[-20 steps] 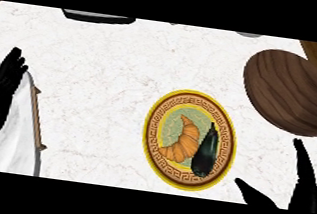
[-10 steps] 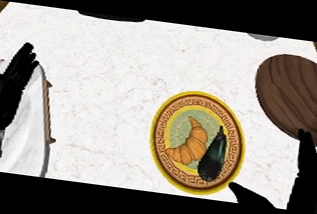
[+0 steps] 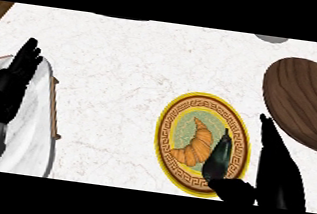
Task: Pick the croissant from the plate and place it in the bowl
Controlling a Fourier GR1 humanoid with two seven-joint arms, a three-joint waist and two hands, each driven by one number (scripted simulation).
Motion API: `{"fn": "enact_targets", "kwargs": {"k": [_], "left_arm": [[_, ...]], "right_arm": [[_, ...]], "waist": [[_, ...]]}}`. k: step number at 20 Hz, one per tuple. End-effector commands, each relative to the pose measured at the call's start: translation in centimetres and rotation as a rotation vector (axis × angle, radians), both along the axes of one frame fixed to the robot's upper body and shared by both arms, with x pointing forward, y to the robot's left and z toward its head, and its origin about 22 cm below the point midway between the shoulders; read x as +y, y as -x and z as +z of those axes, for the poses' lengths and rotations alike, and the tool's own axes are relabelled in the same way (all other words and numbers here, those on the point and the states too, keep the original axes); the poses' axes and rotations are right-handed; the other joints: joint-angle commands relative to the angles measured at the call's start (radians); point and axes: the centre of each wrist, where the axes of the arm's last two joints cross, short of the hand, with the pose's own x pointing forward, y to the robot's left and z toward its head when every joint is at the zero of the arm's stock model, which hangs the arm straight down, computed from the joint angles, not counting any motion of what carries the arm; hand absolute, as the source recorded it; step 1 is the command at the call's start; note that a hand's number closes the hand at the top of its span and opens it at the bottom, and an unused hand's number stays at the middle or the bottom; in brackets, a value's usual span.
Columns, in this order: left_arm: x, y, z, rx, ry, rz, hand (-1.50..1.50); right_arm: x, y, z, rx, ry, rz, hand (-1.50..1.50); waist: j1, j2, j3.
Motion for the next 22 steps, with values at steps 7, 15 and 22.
{"fn": "enact_targets", "kwargs": {"k": [7, 15, 22], "left_arm": [[-0.7, -0.5, 0.2, -0.013, 0.019, -0.005, 0.0], [-0.2, -0.6, 1.0, 0.005, 0.011, -0.009, 0.0], [0.4, -0.3, 0.5, 0.021, 0.005, 0.031, 0.0]], "right_arm": [[2.1, -5.0, -0.7, 0.444, 0.005, 0.003, -1.5], [5.4, -6.4, -1.3, 0.48, 0.095, 0.009, -1.5], [6.6, -6.8, -2.0, 0.417, 0.173, 0.0, -1.5]], "waist": [[-0.006, -0.001, 0.002], [-0.015, -0.009, 0.003], [-0.026, -0.009, 0.004]]}}
